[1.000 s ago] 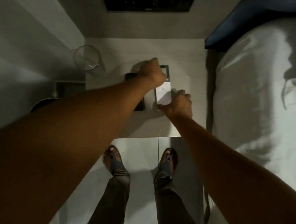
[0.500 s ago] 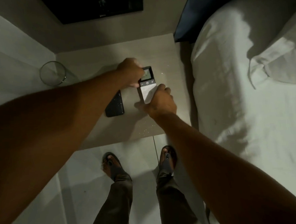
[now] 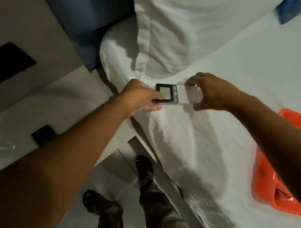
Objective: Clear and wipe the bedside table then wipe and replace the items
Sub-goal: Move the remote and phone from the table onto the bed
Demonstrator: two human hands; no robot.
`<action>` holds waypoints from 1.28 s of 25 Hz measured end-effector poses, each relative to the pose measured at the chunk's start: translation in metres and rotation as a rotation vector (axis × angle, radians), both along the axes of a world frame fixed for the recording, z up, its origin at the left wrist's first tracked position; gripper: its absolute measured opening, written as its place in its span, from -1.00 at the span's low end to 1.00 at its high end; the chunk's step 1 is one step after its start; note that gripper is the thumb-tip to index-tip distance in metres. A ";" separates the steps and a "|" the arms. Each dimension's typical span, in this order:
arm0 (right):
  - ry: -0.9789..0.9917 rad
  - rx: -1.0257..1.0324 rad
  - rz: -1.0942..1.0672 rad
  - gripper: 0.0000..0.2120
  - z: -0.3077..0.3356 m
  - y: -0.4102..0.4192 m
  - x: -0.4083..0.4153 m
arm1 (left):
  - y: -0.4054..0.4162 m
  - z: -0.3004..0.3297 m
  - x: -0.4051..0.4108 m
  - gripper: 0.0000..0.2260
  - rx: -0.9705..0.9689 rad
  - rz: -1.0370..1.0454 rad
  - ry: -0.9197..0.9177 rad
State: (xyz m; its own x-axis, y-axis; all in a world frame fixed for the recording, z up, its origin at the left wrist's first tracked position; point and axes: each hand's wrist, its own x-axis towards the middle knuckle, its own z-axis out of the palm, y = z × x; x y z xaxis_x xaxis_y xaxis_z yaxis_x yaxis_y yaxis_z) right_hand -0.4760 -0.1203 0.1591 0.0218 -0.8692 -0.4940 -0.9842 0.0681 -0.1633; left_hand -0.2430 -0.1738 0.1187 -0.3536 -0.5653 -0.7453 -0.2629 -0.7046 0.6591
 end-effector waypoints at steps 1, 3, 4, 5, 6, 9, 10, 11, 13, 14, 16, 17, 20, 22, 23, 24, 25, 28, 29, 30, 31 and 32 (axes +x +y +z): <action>0.038 -0.004 0.030 -0.30 -0.002 -0.006 -0.019 | 0.000 0.002 -0.021 -0.72 0.005 0.016 -0.004; 0.085 -0.027 0.067 -0.30 -0.006 -0.019 -0.045 | -0.004 0.003 -0.054 -0.73 0.012 0.041 -0.008; 0.097 -0.036 0.075 -0.30 -0.008 -0.024 -0.054 | -0.006 0.003 -0.066 -0.75 0.017 0.043 -0.015; 0.107 -0.041 0.079 -0.30 -0.011 -0.027 -0.061 | -0.006 0.004 -0.075 -0.77 0.020 0.038 -0.026; 0.115 -0.042 0.084 -0.30 -0.014 -0.027 -0.066 | -0.006 0.003 -0.080 -0.80 0.022 0.030 -0.042; 0.119 -0.046 0.082 -0.30 -0.020 -0.027 -0.071 | -0.006 -0.003 -0.084 -0.83 0.024 0.030 -0.071; 0.116 -0.037 0.075 -0.30 -0.018 -0.029 -0.070 | -0.007 -0.005 -0.083 -0.83 0.020 0.040 -0.060; 0.124 -0.025 0.059 -0.29 -0.016 -0.029 -0.067 | -0.007 -0.007 -0.081 -0.84 0.015 0.051 -0.043; 0.178 -0.006 -0.015 -0.24 -0.010 -0.025 -0.058 | -0.003 -0.009 -0.072 -0.85 -0.023 0.061 -0.040; 0.200 -0.033 -0.080 -0.23 -0.006 -0.022 -0.049 | -0.001 -0.010 -0.060 -0.86 -0.081 0.079 -0.076; 0.124 -0.213 -0.219 -0.31 0.000 -0.012 -0.015 | 0.008 -0.017 -0.016 -0.96 -0.219 0.173 -0.136; 0.022 -0.336 -0.259 -0.39 -0.004 -0.008 0.016 | 0.014 -0.025 0.020 -0.95 -0.264 0.258 -0.160; -0.445 -0.446 -0.379 -0.68 -0.038 0.002 0.148 | 0.041 -0.057 0.143 -0.88 -0.297 0.483 -0.375; -0.647 -0.240 -0.375 -0.80 -0.072 0.009 0.251 | 0.058 -0.083 0.226 -0.92 -0.284 0.578 -0.583; -0.673 -0.110 -0.347 -0.81 -0.093 0.012 0.299 | 0.062 -0.096 0.264 -0.94 -0.268 0.578 -0.684; -0.656 0.022 -0.316 -0.77 -0.113 0.014 0.344 | 0.064 -0.109 0.297 -0.88 -0.241 0.545 -0.787; -0.611 0.119 -0.289 -0.69 -0.132 0.015 0.379 | 0.061 -0.121 0.321 -0.75 -0.216 0.484 -0.866; -0.394 0.167 -0.231 -0.38 -0.178 0.018 0.444 | 0.040 -0.144 0.347 -0.40 -0.144 0.371 -0.915; -0.323 0.151 -0.240 -0.27 -0.190 0.021 0.459 | 0.033 -0.151 0.349 -0.33 -0.134 0.328 -0.944; -0.268 0.123 -0.254 -0.20 -0.199 0.024 0.467 | 0.027 -0.156 0.347 -0.30 -0.137 0.288 -0.963; -0.229 0.091 -0.258 -0.15 -0.208 0.026 0.473 | 0.024 -0.162 0.342 -0.32 -0.152 0.263 -0.966; -0.208 0.062 -0.250 -0.13 -0.214 0.027 0.478 | 0.022 -0.166 0.336 -0.36 -0.180 0.244 -0.960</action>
